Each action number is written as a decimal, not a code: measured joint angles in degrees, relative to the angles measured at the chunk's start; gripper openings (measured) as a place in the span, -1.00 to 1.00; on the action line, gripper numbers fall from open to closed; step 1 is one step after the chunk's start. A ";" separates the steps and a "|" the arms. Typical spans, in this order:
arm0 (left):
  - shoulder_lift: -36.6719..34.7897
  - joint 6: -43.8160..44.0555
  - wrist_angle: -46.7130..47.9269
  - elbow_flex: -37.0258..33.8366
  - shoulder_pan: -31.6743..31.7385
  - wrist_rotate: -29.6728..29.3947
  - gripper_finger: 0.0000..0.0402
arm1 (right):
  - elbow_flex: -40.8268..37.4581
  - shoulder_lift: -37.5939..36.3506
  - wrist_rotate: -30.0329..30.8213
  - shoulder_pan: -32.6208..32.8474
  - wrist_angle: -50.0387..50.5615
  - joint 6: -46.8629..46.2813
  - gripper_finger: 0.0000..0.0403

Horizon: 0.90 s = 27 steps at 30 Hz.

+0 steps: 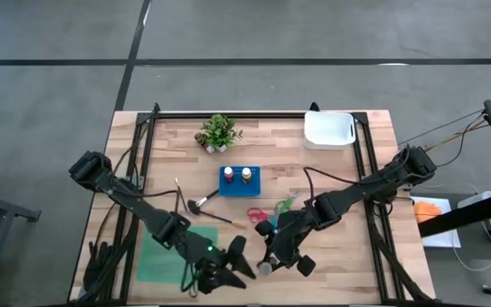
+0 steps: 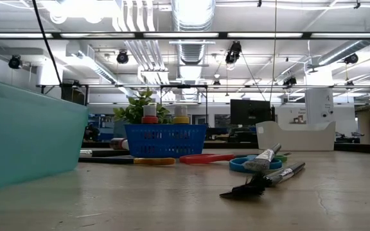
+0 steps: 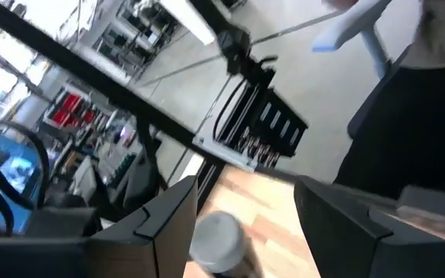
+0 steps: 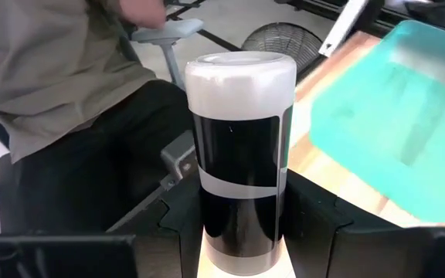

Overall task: Pick & Place Paint Supplies
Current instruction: Put the grey paint into the blue bin

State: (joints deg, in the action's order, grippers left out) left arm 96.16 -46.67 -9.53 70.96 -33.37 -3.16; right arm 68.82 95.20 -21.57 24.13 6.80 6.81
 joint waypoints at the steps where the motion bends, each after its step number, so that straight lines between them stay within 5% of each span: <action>1: -0.19 0.00 0.09 0.00 -0.04 0.22 0.12 | 0.10 0.00 -0.28 0.37 -0.10 0.45 -0.33; 18: -1.66 -3.71 0.38 -0.04 1.54 15.53 0.12 | 3.27 -0.07 -0.93 2.67 -0.89 5.50 -0.33; 23: -5.48 5.80 8.50 -0.04 0.03 7.71 0.12 | 2.01 -0.07 7.67 2.88 4.79 -0.02 -0.33; 27: -7.36 17.89 18.26 -0.04 -3.09 -9.87 0.12 | 1.44 -0.07 20.59 2.87 9.23 -6.66 -0.33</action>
State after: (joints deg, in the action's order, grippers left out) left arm 88.79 -28.78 8.73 70.91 -36.46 -13.04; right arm 70.26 95.13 -0.98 27.00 16.02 0.16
